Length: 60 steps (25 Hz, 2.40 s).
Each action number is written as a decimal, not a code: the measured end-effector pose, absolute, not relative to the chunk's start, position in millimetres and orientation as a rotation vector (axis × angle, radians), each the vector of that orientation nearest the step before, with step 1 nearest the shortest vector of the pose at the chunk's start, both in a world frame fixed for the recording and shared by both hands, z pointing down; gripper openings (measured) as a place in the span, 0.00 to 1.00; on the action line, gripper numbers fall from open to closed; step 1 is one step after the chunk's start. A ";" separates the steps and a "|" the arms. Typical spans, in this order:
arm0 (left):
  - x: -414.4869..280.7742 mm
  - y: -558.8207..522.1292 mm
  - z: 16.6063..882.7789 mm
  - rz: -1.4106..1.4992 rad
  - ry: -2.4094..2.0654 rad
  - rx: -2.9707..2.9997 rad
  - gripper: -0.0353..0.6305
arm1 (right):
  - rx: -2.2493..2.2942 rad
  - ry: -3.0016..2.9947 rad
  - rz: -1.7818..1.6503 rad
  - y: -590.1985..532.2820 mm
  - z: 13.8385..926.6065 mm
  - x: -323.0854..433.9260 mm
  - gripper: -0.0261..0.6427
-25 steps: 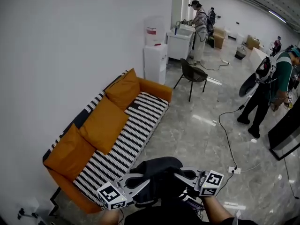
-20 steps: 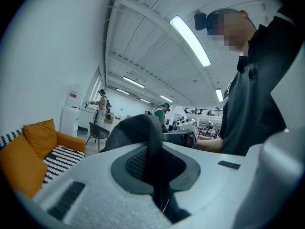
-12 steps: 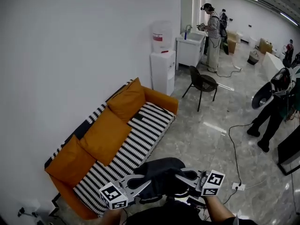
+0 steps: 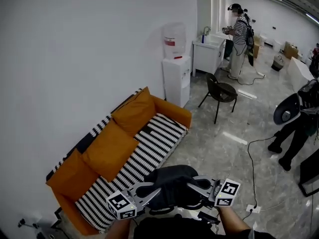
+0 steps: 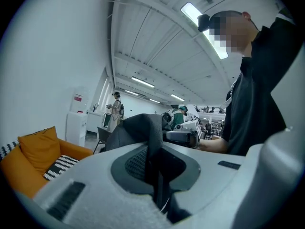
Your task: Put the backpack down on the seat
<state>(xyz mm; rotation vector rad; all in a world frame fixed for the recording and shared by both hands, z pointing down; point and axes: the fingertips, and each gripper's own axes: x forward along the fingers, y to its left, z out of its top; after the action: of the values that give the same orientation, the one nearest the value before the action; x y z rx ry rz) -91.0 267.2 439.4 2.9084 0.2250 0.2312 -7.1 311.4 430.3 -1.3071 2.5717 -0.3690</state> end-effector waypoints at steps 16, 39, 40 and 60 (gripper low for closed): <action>-20.3 192.4 456.1 0.242 0.272 2.879 0.10 | -1.359 2.545 -0.437 237.2 448.5 61.6 0.08; 37.6 -4.4 451.5 0.178 0.250 2.906 0.10 | -1.395 2.641 -0.421 30.3 439.1 123.5 0.08; 39.9 -12.1 451.4 0.177 0.236 2.908 0.10 | -1.393 2.643 -0.422 23.1 439.6 125.5 0.08; 73.7 -149.3 489.0 0.233 -0.142 2.842 0.10 | -1.036 2.848 -0.545 -140.9 475.0 165.5 0.08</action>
<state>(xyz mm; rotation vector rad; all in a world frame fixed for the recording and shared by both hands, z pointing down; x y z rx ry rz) 73.7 -149.3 489.0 2.8416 -0.1416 0.2331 165.5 -140.9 475.0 -1.0364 2.8484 -0.5455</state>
